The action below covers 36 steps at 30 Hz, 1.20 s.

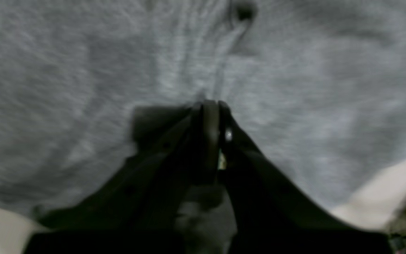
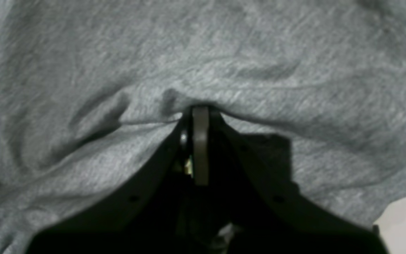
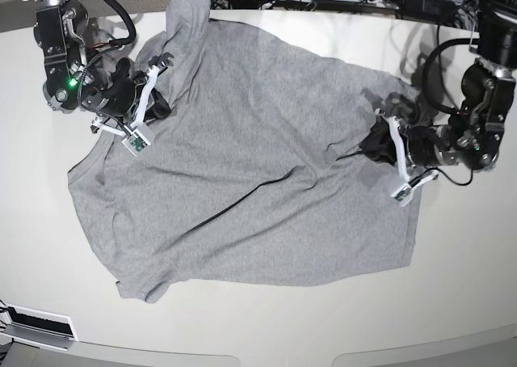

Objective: Layout the t-shirt on the table in an organized manner, then fold the t-shirt properly
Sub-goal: 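Pull the grasped fabric apart with both grippers to widen the shirt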

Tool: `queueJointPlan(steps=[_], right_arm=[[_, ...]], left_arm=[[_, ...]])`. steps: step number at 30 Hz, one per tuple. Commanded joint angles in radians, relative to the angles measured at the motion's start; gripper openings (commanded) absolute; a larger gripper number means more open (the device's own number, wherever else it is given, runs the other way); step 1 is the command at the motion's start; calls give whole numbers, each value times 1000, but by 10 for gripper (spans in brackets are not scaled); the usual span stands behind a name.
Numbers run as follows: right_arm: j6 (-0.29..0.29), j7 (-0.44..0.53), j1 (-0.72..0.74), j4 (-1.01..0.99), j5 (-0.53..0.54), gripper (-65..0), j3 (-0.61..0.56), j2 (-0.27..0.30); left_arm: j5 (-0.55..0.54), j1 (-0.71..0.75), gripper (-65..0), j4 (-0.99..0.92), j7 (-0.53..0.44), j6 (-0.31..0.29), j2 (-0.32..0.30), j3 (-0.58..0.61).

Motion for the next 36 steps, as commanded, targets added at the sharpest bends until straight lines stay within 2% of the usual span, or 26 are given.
queueJointPlan(steps=[1,3,6,7,10,13,14,17,19,23,26,30,32,34,36], right_arm=[[-26,-38,5,3,-40,-650,3,14],[-31,-42,4,3,-41,-650,3,14],[-29,-78,2,3,-40,-650,3,14],[-30,-84,2,3,-40,-650,3,14],[-34,-84,3,3,-44,-650,3,14],[-89,-85,2,2,-80,-650,3,14],[-116,-85,3,-1,-101,-650,3,14],[-209,-87,6,-4,-145,-650,3,14],[-240,-84,14,-4,-145,-650,3,14],[-237,-80,32,-4,-142,-650,3,14],[-194,-80,61,-4,-142,-650,3,14],[-155,-80,104,-3,-138,-650,3,14],[-156,-82,132,-3,-111,-650,4,14],[-154,-92,158,-1,-60,-650,15,15],[-108,-108,168,14,16,-650,51,15]], left_arm=[[-46,-7,-650,16,5,-8,-13,-6],[-85,18,-650,16,28,-8,-17,-6],[-69,66,-650,16,-3,-8,-14,-6],[-40,81,-650,16,-38,-8,-12,-6],[146,121,-650,14,-203,-8,-12,-6],[288,151,-650,13,-298,-8,-11,-6],[309,154,-650,12,-308,7,-11,-6],[358,149,-650,2,-328,142,-11,-6],[383,132,-650,-18,-340,196,-11,-6],[435,77,-650,-101,-388,214,-6,-6],[455,9,-650,-195,-427,213,-6,-6],[451,-75,-650,-293,-431,212,-6,-6],[443,-94,-650,-303,-428,212,-6,-6],[400,-109,-650,-301,-406,180,-6,-6],[328,-121,-650,-294,-357,102,-6,-6]])
